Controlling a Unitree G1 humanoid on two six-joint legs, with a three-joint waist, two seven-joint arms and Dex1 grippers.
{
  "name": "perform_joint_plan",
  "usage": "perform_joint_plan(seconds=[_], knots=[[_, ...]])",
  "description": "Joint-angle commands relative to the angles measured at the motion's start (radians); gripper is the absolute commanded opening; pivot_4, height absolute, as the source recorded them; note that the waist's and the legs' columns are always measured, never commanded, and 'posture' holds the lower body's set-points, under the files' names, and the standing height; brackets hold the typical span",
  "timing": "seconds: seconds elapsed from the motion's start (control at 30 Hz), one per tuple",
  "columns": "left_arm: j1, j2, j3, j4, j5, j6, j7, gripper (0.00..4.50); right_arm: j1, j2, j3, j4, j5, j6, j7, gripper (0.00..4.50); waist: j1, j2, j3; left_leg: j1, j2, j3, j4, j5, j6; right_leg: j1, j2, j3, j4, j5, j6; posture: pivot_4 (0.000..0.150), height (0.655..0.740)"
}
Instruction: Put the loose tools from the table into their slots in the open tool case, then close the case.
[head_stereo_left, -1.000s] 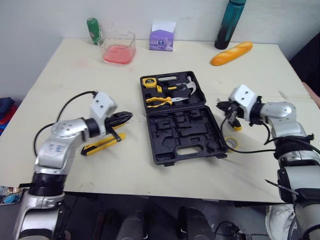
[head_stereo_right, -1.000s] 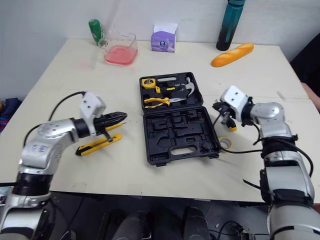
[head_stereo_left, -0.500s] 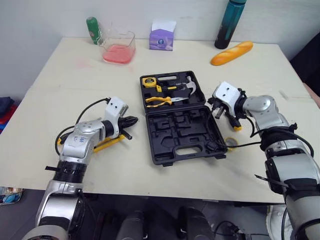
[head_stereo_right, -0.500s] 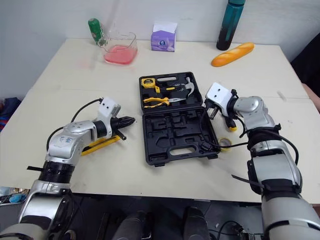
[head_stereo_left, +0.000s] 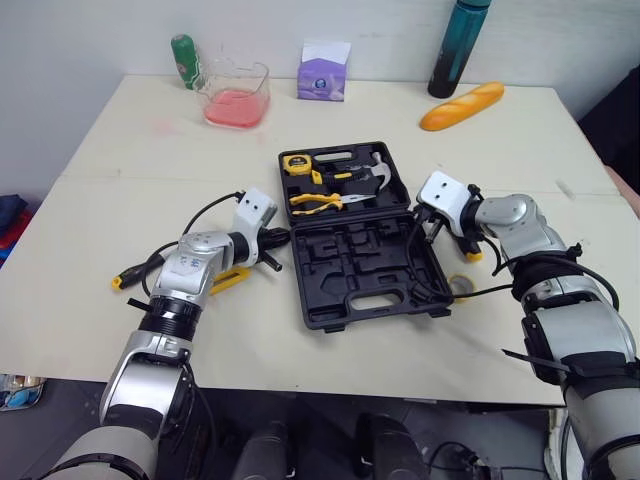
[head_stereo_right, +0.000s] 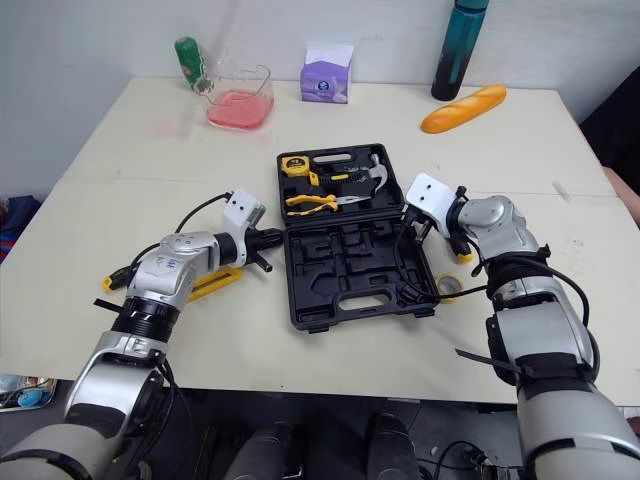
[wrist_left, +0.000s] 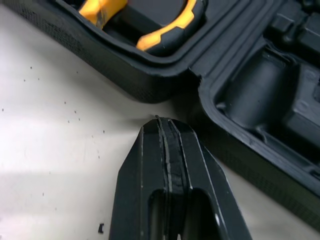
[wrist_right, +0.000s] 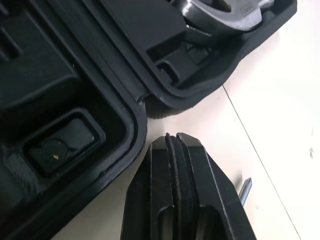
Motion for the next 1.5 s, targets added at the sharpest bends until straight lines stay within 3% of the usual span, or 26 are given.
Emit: perform_joint_plan(seconds=[0.03,0.33,0.57,1.1,1.3,1.5], knots=[[-0.038,-0.015,0.008,0.076,0.022,-0.053,0.0,0.07,-0.005,0.015,-0.018,0.015,0.022,-0.021,0.009,0.0,0.0,0.0,0.0,0.0,0.0,0.0,0.0,0.0,0.0,0.0,0.0,0.0,0.0,0.0,0.0,0.15,0.74],[-0.064,-0.026,0.014,0.142,0.034,-0.116,-0.035,0.07,0.015,0.021,-0.043,0.025,0.059,-0.061,0.101,0.0,0.0,0.0,0.0,0.0,0.0,0.0,0.0,0.0,0.0,0.0,0.0,0.0,0.0,0.0,0.0,0.15,0.74],[-0.013,0.026,-0.023,0.026,0.054,-0.099,-0.131,0.07,0.055,0.002,-0.056,-0.035,0.102,-0.098,0.259,0.0,-0.007,0.0,0.0,0.0,0.0,0.0,-0.001,0.0,0.0,0.0,0.0,0.0,0.0,0.0,0.0,0.15,0.74],[0.123,0.16,-0.08,-0.364,0.029,0.046,-0.313,0.07,0.366,-0.108,-0.068,-0.625,0.262,0.12,0.554,0.0,0.004,0.0,0.0,0.0,0.0,-0.001,0.0,0.0,0.0,0.0,0.001,0.0,-0.001,0.0,0.0,0.15,0.74],[0.158,0.194,-0.081,-0.403,0.037,0.056,-0.327,0.07,0.453,-0.148,-0.076,-0.778,0.283,0.196,0.56,0.0,0.006,0.0,0.0,-0.001,0.0,-0.001,0.0,0.0,0.0,0.0,0.001,0.0,-0.001,0.0,0.0,0.15,0.74],[0.163,0.198,-0.075,-0.374,0.062,0.028,-0.297,0.07,0.489,-0.168,-0.08,-0.813,0.277,0.194,0.539,0.0,0.008,0.0,0.0,-0.001,0.0,-0.001,0.0,0.0,0.0,0.0,0.001,0.0,-0.001,0.0,0.0,0.15,0.74]])
